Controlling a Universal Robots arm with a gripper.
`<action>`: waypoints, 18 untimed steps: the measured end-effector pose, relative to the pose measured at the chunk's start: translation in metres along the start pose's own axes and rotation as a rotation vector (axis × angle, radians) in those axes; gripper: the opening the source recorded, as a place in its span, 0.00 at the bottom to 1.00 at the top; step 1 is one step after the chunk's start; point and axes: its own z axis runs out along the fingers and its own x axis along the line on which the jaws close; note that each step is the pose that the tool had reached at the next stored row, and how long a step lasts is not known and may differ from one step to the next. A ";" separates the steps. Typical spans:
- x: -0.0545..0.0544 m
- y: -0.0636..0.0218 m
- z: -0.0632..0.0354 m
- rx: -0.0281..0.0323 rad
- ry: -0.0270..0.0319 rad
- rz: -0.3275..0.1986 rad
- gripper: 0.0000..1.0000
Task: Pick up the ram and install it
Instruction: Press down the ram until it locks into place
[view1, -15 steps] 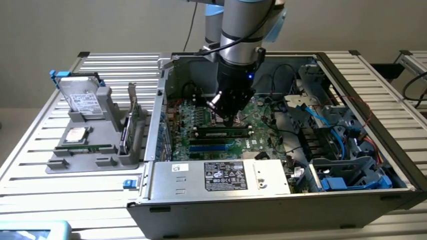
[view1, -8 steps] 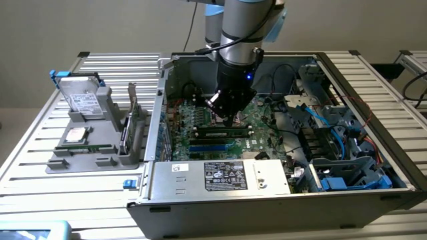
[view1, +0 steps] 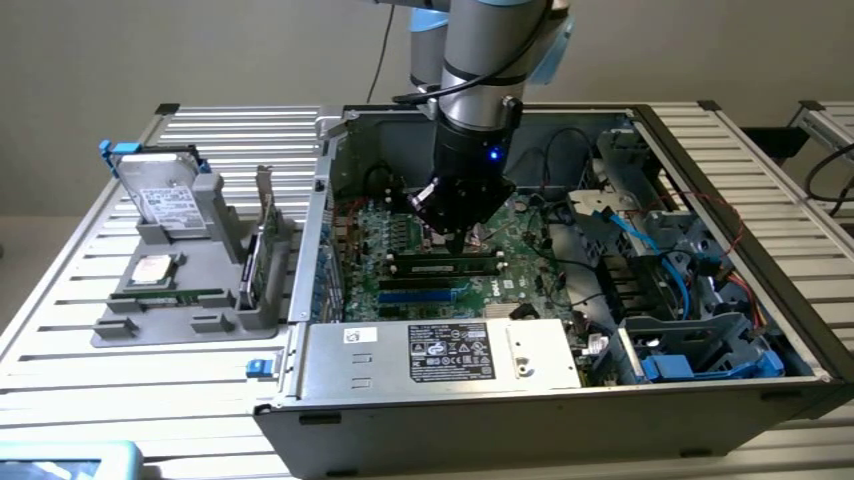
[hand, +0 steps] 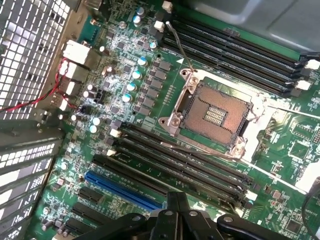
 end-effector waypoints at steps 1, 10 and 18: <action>0.000 0.0000 0.0000 -0.0008 0.0000 0.013 0.11; 0.000 0.0000 0.0000 -0.0086 0.0006 0.126 0.11; 0.000 0.0000 0.0000 -0.0142 0.0013 0.224 0.11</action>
